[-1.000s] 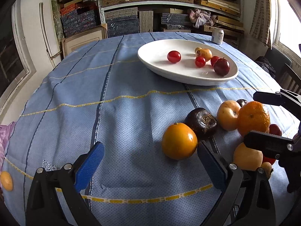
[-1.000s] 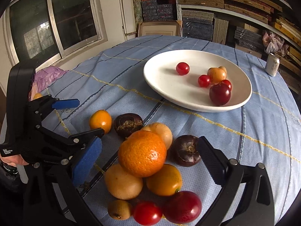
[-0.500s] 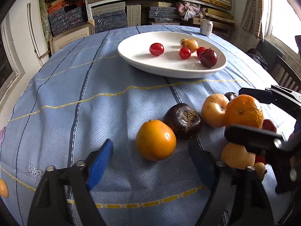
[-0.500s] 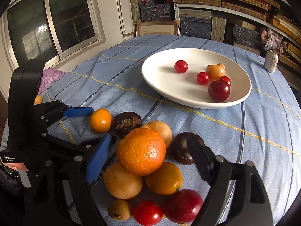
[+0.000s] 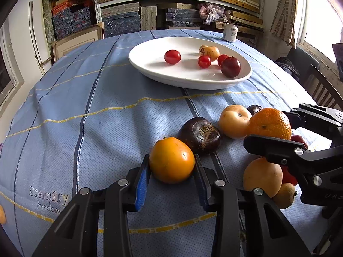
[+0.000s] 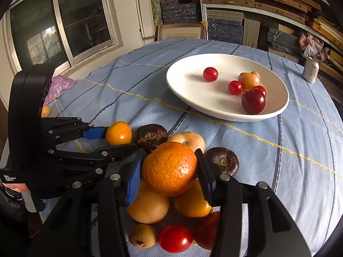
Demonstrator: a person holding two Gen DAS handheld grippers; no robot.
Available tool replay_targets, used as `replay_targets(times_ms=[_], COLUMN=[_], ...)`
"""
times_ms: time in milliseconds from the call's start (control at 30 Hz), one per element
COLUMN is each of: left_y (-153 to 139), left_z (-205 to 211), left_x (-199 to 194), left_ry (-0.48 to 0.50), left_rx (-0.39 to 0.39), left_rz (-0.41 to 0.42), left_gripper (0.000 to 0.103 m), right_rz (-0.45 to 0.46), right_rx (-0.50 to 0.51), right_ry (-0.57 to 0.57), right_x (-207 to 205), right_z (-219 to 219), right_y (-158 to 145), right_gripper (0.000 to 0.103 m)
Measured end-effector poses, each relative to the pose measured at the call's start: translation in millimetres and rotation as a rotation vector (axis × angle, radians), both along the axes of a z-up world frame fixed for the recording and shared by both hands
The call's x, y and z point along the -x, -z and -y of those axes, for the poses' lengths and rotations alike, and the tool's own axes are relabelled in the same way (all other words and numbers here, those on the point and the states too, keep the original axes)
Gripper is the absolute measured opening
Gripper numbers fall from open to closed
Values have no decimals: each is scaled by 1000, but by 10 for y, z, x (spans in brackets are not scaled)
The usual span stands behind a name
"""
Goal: Organize fruits
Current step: 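Close the left gripper on an orange persimmon while the right gripper grasps a mandarin, then carry both orange fruits over the plate and open both grippers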
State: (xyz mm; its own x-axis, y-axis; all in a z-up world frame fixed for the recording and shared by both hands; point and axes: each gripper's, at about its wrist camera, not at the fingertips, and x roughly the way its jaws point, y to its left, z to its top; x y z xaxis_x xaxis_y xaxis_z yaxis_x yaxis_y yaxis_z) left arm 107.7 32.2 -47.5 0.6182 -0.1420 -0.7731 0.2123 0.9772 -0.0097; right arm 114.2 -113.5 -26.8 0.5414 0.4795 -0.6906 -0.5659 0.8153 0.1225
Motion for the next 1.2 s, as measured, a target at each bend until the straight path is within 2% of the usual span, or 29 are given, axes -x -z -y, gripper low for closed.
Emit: replay_targets(times_ms=[500,767,900,1200], left_y=[-199,-154,-166,-222], left_z=[80,39,8,-13], left_x=[-9,-58,-59,-50], left_ry=[-2,-15,-22,-29], left_rx=[13,33,32,44], left_rz=[57,40,41,45], left_gripper=[39,39,39,39], right_rz=[58,40,29,70], right_rx=[-24,-11,-45,-77], right_ry=[35,48,64,106], right_x=[18,6,26,63], right_z=[102,67,90,218], right_y=[-171,-131,-110,-256], right_gripper=[44,43,42,42])
